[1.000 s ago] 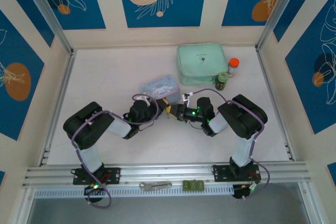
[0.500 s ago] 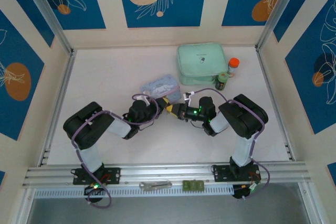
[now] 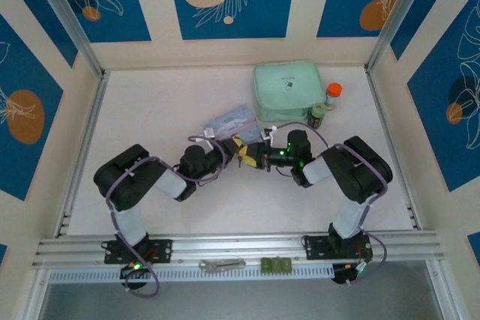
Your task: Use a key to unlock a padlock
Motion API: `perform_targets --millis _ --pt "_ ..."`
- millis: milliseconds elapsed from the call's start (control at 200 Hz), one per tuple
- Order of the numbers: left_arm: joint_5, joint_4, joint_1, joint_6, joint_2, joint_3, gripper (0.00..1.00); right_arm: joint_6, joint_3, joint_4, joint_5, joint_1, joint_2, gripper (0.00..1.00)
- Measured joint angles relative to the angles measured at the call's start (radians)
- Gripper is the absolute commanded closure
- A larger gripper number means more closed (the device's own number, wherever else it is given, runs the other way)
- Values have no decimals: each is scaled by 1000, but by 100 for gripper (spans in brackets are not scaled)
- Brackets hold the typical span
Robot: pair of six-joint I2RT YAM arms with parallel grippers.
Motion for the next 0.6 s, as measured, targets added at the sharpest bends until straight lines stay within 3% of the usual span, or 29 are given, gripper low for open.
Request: perform_targets --millis 285,445,600 --pt "16 34 -4 -10 9 0 100 -71 -1 -144 18 0 -77 74" --pt "15 29 -4 -9 10 0 100 -80 -10 -135 23 0 -77 59" --pt "15 26 -4 -8 16 0 100 -78 -29 -126 30 -3 -77 57"
